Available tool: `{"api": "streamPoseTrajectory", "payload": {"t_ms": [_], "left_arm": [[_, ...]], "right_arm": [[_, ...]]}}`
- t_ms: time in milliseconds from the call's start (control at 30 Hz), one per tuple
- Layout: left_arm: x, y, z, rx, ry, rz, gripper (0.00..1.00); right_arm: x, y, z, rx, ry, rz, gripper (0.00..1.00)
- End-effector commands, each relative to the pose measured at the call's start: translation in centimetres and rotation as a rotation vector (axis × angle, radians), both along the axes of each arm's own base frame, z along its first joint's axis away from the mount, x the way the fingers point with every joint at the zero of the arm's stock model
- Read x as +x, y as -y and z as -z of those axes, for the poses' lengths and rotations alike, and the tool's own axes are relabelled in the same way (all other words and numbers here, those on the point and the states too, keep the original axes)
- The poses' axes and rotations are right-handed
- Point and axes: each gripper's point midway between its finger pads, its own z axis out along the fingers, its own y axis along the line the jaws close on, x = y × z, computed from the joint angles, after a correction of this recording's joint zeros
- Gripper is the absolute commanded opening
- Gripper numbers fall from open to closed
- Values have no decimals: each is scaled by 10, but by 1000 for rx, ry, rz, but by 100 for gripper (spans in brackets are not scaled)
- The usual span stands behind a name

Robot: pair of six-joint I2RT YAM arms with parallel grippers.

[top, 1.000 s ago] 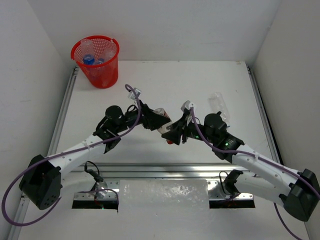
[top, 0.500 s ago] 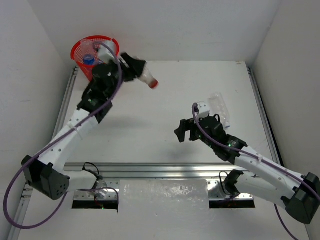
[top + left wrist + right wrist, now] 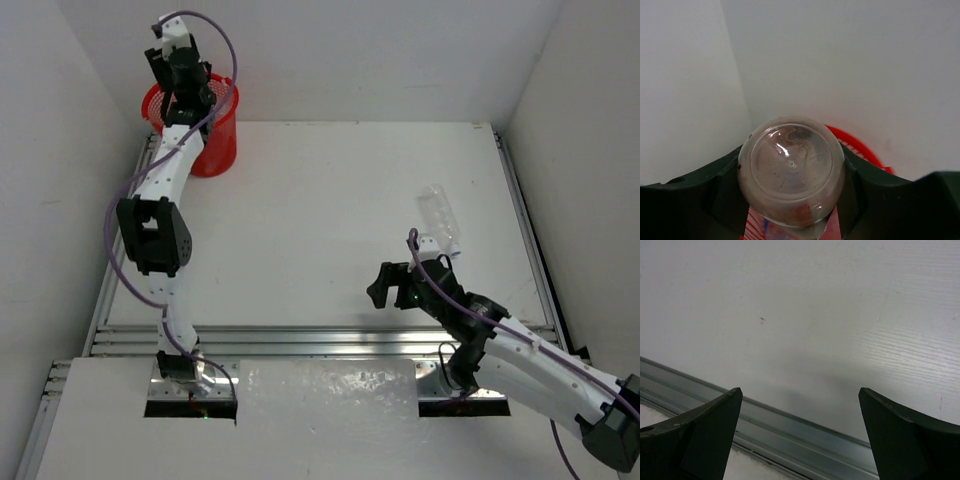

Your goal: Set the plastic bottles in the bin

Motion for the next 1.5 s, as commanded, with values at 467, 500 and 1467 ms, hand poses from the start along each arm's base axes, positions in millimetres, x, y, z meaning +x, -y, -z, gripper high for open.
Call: {"api": "streamPoseTrajectory", "payload": {"t_ms": [467, 500, 1467], "left_arm": [[13, -84, 40, 63, -34, -169, 73], [15, -82, 40, 56, -40, -149, 76], [-312, 137, 129, -445, -270, 758, 97]], "right_arm": [[5, -10, -7, 10, 9, -28, 99], [5, -9, -7, 5, 5, -23, 99], [192, 189, 8, -678, -239, 433, 99]]}}
